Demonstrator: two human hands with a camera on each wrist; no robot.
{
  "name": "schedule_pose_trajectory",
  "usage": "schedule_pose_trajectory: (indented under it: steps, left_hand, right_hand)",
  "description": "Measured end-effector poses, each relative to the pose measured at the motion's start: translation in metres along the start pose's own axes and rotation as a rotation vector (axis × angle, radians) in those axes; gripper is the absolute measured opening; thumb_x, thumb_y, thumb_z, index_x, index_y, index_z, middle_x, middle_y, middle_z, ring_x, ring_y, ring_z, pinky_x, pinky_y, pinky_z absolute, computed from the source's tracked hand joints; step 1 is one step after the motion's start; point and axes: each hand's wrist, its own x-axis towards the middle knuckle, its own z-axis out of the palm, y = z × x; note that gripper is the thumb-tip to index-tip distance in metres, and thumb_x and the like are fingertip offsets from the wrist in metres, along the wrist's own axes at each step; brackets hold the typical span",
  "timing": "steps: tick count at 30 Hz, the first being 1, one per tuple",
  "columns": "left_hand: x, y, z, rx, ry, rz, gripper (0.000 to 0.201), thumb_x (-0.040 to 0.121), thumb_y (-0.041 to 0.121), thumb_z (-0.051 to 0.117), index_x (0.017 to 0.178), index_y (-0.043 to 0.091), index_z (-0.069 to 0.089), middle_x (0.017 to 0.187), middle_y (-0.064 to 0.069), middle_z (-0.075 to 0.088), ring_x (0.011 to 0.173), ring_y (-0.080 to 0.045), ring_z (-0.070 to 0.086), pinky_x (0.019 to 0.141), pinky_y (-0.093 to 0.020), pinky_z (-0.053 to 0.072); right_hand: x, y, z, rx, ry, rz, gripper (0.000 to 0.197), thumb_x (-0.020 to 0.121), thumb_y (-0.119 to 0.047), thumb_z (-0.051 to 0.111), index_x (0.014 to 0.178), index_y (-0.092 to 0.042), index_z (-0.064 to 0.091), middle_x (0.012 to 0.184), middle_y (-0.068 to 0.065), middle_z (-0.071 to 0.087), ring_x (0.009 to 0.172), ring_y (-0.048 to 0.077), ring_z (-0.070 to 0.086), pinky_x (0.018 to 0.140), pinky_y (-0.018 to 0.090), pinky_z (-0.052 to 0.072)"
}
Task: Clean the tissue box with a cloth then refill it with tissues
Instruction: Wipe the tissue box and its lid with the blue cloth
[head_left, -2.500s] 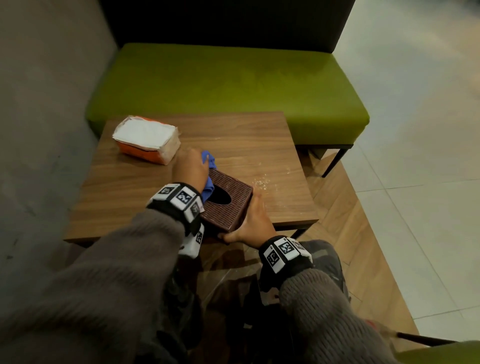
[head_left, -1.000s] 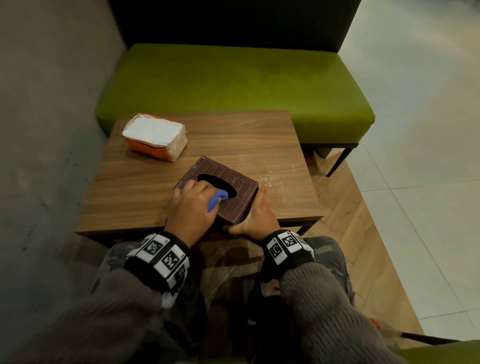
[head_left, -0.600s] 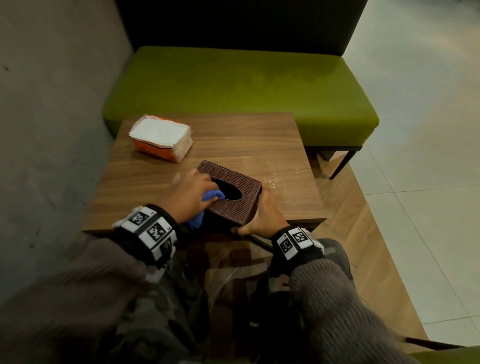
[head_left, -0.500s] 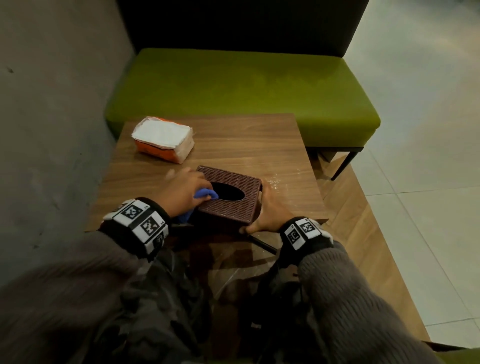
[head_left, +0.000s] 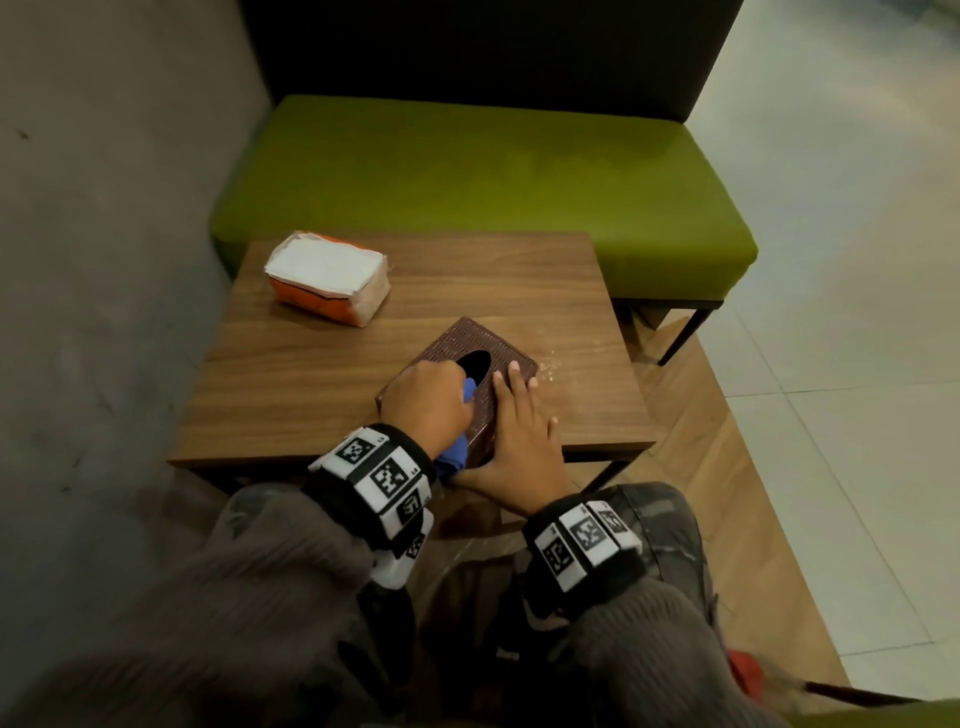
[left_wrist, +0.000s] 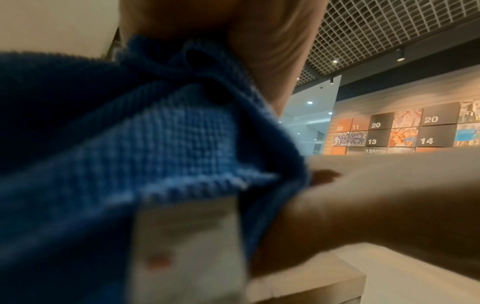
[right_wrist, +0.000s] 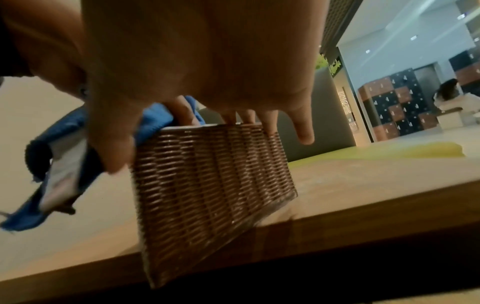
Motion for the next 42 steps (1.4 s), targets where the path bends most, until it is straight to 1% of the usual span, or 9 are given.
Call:
schedule_pose_trajectory:
  steps: [9,11,16,21,27,32,36,39,42]
  left_hand:
    - [0.005,-0.009,-0.045,0.213,-0.439,0.446,0.023,0.089,0.028,0.056,0.092,0.009,0.068,0.098,-0.007,0.067,0.087,-0.018,0.056,0.074,-0.027,0.042]
    - [0.009,-0.011,-0.041,0.251,-0.411,0.474,0.021,0.088,0.031,0.058,0.095,0.016,0.070,0.101,-0.002,0.064,0.094,-0.018,0.054,0.082,-0.034,0.045]
    - [0.004,-0.016,-0.013,0.012,-0.160,0.332,0.023,0.089,0.031,0.055,0.093,0.012,0.068,0.091,-0.006,0.066,0.090,-0.022,0.059,0.074,-0.031,0.043]
    - [-0.003,-0.022,-0.027,0.190,-0.302,0.563,0.022,0.092,0.032,0.053,0.100,0.014,0.064,0.103,-0.003,0.060,0.099,-0.019,0.049,0.080,-0.022,0.031]
    - [0.006,-0.011,-0.041,0.486,-0.364,0.754,0.025,0.093,0.041,0.048,0.114,0.034,0.059,0.115,0.013,0.055,0.109,-0.011,0.038,0.084,-0.031,0.031]
    - [-0.002,0.002,-0.011,0.251,-0.111,0.371,0.027,0.092,0.041,0.046,0.112,0.027,0.057,0.111,0.002,0.056,0.111,-0.020,0.045,0.085,-0.036,0.036]
    - [-0.011,0.026,0.008,0.239,0.007,0.193,0.038,0.093,0.031,0.042,0.129,0.020,0.048,0.119,-0.001,0.055,0.113,-0.022,0.045,0.089,-0.038,0.037]
    - [-0.008,0.023,0.007,0.209,0.003,0.286,0.034,0.094,0.030,0.042,0.126,0.020,0.050,0.120,0.000,0.055,0.113,-0.021,0.044,0.089,-0.036,0.035]
    - [0.004,-0.002,-0.014,0.209,-0.212,0.513,0.026,0.094,0.034,0.045,0.118,0.031,0.056,0.120,0.008,0.054,0.107,-0.016,0.042,0.087,-0.032,0.033]
  right_hand:
    - [0.010,0.006,-0.019,-0.185,-0.095,-0.089,0.129,0.065,-0.062,0.075,0.155,-0.016,-0.006,0.162,-0.006,-0.016,0.150,0.017,-0.012,0.115,0.062,0.002]
    - [0.012,0.007,-0.024,-0.182,-0.116,-0.099,0.130,0.065,-0.061,0.077,0.155,-0.016,-0.005,0.162,-0.006,-0.016,0.150,0.017,-0.012,0.116,0.061,0.003]
    - [0.010,0.006,-0.018,-0.158,-0.073,-0.078,0.127,0.065,-0.062,0.076,0.155,-0.017,-0.003,0.162,-0.007,-0.013,0.150,0.016,-0.011,0.116,0.061,0.005]
    - [0.015,0.013,-0.029,-0.202,-0.134,-0.135,0.130,0.063,-0.062,0.078,0.155,-0.019,-0.002,0.162,-0.011,-0.012,0.149,0.013,-0.010,0.115,0.061,0.002]
    - [0.031,0.020,-0.052,-0.280,-0.286,-0.216,0.130,0.061,-0.051,0.084,0.155,-0.026,-0.002,0.162,-0.013,-0.009,0.149,0.013,-0.007,0.117,0.061,0.002]
    - [0.021,0.023,-0.044,-0.271,-0.027,-0.231,0.099,0.071,-0.050,0.077,0.152,-0.027,0.024,0.161,-0.008,0.014,0.147,0.020,0.014,0.115,0.047,0.021]
    - [0.003,0.015,-0.004,0.077,0.100,-0.106,0.110,0.064,-0.048,0.081,0.151,-0.017,0.022,0.161,0.012,-0.001,0.148,0.030,0.005,0.114,0.050,0.024]
    - [0.008,0.018,-0.003,0.125,0.126,-0.046,0.111,0.060,-0.047,0.084,0.150,-0.020,0.024,0.158,0.017,0.005,0.145,0.034,0.009,0.116,0.051,0.023]
    - [0.014,0.026,-0.017,0.055,0.002,-0.127,0.113,0.056,-0.047,0.086,0.148,-0.028,0.024,0.152,0.012,0.016,0.140,0.031,0.017,0.114,0.049,0.027]
